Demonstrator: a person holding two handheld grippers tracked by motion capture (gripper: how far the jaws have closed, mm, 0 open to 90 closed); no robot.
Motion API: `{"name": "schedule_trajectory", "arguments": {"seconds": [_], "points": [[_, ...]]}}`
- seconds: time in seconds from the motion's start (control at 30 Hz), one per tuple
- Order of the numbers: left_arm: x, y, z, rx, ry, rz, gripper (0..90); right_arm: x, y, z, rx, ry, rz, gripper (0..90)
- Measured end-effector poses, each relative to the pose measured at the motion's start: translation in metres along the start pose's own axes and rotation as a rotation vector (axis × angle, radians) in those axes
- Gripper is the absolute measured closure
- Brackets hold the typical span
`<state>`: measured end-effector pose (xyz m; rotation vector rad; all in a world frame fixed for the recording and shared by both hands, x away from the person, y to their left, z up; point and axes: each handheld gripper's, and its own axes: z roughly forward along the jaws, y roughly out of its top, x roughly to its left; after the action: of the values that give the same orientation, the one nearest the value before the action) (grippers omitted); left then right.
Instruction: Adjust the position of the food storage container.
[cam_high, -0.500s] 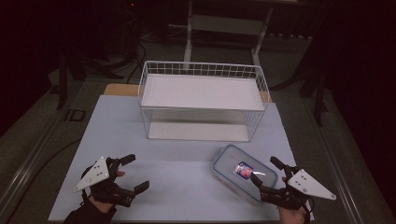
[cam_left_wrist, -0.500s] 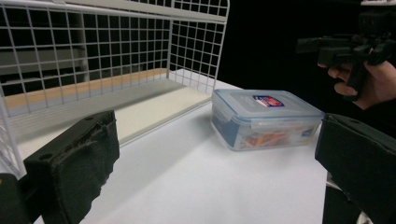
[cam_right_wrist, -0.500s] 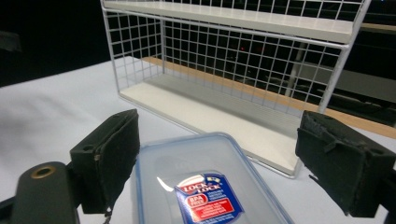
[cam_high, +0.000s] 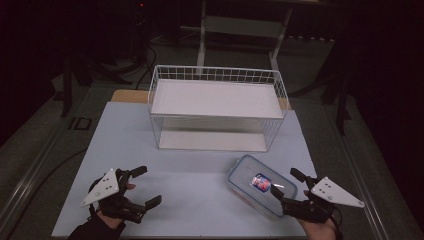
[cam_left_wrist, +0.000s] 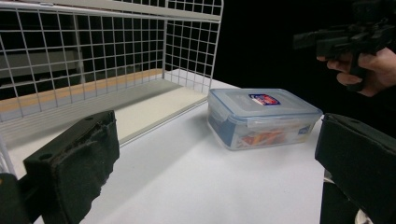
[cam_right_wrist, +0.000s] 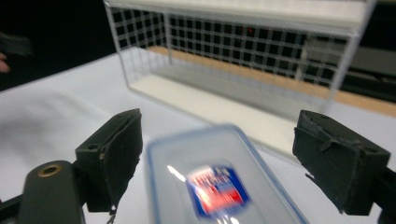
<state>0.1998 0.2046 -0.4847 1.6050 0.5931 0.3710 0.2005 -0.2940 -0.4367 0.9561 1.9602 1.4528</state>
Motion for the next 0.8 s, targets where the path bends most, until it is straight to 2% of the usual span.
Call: {"name": "schedule_trajectory", "arguments": {"seconds": [0.1,0.17,0.23,0.27,0.4,0.67,0.73,0.8], "points": [[0.0,0.0,0.0,-0.001,-0.001,0.004,0.0,-0.012,-0.009,-0.006,0.046,-0.008,0.028,29.2],[0.0,0.001,0.0,-0.002,0.001,0.003,0.0,-0.018,-0.016,-0.011,0.072,-0.027,0.033,40.5],[0.0,0.0,0.0,-0.002,0.0,0.001,0.0,-0.022,-0.021,-0.015,0.091,-0.047,0.035,47.8],[0.0,0.0,0.001,0.0,0.0,0.002,0.0,-0.024,-0.025,-0.017,0.106,-0.053,0.037,54.4],[0.0,0.0,0.002,0.007,-0.004,0.003,0.0,-0.03,-0.038,-0.022,0.155,-0.079,0.047,66.9],[0.0,0.0,0.003,0.007,-0.01,0.0,0.0,-0.041,-0.062,-0.027,0.253,-0.109,0.062,88.2],[0.0,-0.001,0.004,0.011,-0.01,0.003,0.0,-0.043,-0.065,-0.026,0.26,-0.113,0.077,89.6],[-0.001,-0.001,0.004,0.011,-0.011,0.004,0.0,-0.043,-0.067,-0.025,0.274,-0.11,0.072,89.7]]}}
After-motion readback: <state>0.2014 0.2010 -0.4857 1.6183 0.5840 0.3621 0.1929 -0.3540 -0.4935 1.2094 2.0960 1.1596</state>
